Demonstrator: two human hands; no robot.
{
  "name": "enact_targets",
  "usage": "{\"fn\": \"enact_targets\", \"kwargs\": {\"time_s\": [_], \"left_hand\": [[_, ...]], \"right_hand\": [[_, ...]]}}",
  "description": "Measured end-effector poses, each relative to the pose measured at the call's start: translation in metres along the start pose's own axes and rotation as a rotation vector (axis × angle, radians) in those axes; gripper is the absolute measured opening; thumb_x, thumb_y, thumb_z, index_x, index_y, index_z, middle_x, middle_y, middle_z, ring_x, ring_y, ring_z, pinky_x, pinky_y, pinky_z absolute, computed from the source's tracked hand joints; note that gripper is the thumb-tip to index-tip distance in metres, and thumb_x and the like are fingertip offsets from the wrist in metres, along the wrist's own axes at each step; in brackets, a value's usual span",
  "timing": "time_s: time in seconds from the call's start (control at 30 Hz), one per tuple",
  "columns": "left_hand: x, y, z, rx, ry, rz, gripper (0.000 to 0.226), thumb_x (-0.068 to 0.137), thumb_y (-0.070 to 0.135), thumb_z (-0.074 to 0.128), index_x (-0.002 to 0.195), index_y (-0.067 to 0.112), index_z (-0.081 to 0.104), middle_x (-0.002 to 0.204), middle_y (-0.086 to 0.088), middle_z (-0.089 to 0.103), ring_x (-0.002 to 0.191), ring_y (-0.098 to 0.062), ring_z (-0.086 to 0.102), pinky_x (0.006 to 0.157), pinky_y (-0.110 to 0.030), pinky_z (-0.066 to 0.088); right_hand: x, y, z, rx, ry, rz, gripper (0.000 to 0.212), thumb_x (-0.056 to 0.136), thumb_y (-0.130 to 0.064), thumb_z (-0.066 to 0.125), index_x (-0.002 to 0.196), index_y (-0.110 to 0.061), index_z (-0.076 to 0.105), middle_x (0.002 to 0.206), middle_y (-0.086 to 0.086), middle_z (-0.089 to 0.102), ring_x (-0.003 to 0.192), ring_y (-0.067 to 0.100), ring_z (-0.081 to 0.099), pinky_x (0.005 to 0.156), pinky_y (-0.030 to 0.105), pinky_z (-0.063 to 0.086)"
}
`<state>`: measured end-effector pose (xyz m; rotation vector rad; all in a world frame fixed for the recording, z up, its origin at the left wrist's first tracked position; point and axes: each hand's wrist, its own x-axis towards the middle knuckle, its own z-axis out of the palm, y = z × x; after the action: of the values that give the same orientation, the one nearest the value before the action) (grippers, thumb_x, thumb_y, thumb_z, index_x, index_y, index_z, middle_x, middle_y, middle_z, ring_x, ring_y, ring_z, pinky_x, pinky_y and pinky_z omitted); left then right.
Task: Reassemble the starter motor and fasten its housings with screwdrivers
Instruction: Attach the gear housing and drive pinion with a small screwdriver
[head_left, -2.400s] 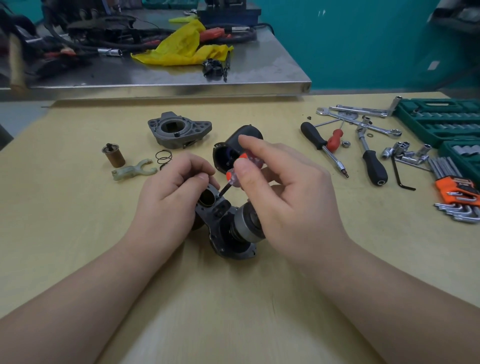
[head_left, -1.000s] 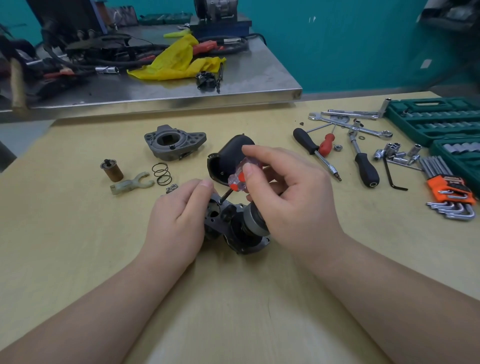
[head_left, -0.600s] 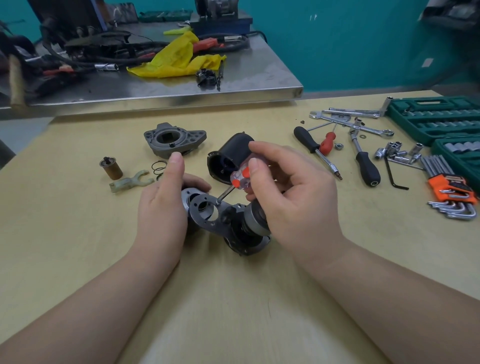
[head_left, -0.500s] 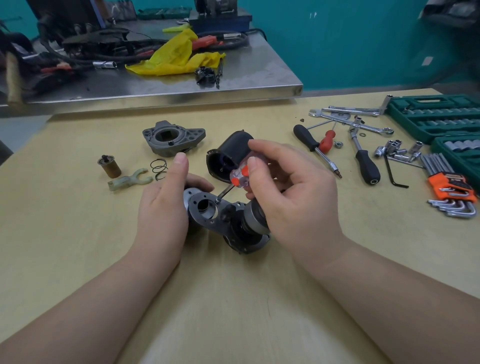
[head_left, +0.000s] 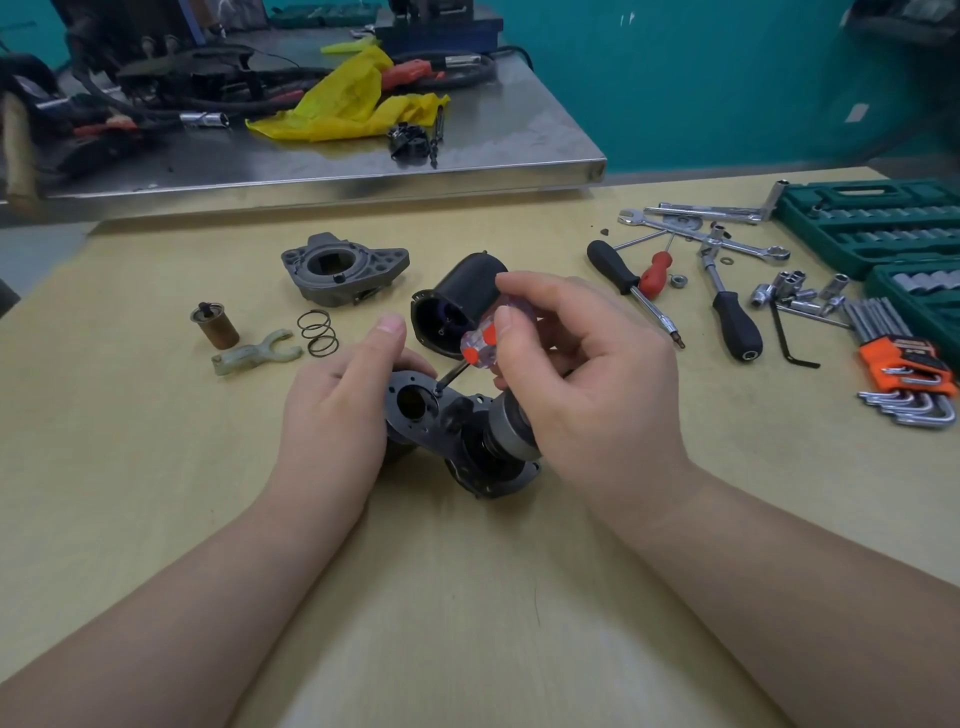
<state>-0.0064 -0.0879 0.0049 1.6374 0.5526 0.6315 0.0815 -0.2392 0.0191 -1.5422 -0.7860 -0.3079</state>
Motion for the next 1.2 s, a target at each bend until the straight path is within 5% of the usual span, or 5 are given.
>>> {"fn": "enact_targets", "kwargs": {"time_s": [0.17, 0.43, 0.7, 0.9, 1.2], "left_hand": [[0.0, -0.002, 0.001, -0.006, -0.008, -0.016, 0.058, 0.093, 0.066, 0.056, 0.077, 0.015, 0.078, 0.076, -0.016, 0.076, 0.071, -0.028, 0.07, 0.072, -0.044, 0.053], [0.003, 0.0, 0.002, -0.055, 0.026, -0.057, 0.06, 0.089, 0.07, 0.059, 0.074, 0.016, 0.079, 0.072, -0.015, 0.075, 0.063, -0.023, 0.069, 0.061, -0.034, 0.051], [0.003, 0.003, 0.004, -0.106, 0.054, -0.076, 0.056, 0.097, 0.06, 0.059, 0.07, 0.015, 0.08, 0.069, -0.012, 0.076, 0.059, -0.019, 0.07, 0.052, -0.024, 0.052], [0.004, 0.005, 0.003, -0.068, 0.115, -0.11, 0.064, 0.098, 0.065, 0.049, 0.073, 0.016, 0.082, 0.071, -0.008, 0.077, 0.057, -0.011, 0.068, 0.047, -0.016, 0.048], [0.003, 0.005, 0.003, -0.061, 0.126, -0.128, 0.067, 0.093, 0.072, 0.046, 0.075, 0.019, 0.082, 0.07, -0.007, 0.077, 0.057, -0.01, 0.068, 0.051, -0.02, 0.049]], "right_hand": [[-0.001, -0.001, -0.001, -0.021, -0.029, -0.022, 0.018, 0.097, -0.01, 0.07, 0.113, -0.011, 0.078, 0.093, -0.002, 0.074, 0.082, 0.014, 0.074, 0.068, 0.023, 0.058], [-0.002, -0.004, 0.001, 0.247, -0.075, 0.232, 0.03, 0.09, -0.02, 0.082, 0.115, -0.035, 0.076, 0.099, -0.007, 0.078, 0.085, 0.018, 0.078, 0.075, 0.031, 0.064], [-0.009, -0.001, 0.011, 0.534, -0.171, 0.431, 0.02, 0.097, -0.027, 0.074, 0.116, -0.034, 0.076, 0.11, 0.01, 0.079, 0.102, 0.028, 0.077, 0.095, 0.041, 0.063], [-0.008, -0.001, 0.01, 0.488, -0.189, 0.42, 0.018, 0.103, -0.027, 0.069, 0.121, -0.028, 0.072, 0.104, 0.008, 0.079, 0.085, 0.024, 0.079, 0.077, 0.028, 0.062], [-0.005, 0.004, 0.009, 0.467, -0.213, 0.409, 0.018, 0.103, -0.029, 0.07, 0.121, -0.028, 0.071, 0.104, 0.008, 0.079, 0.078, 0.022, 0.078, 0.076, 0.033, 0.063]]}}
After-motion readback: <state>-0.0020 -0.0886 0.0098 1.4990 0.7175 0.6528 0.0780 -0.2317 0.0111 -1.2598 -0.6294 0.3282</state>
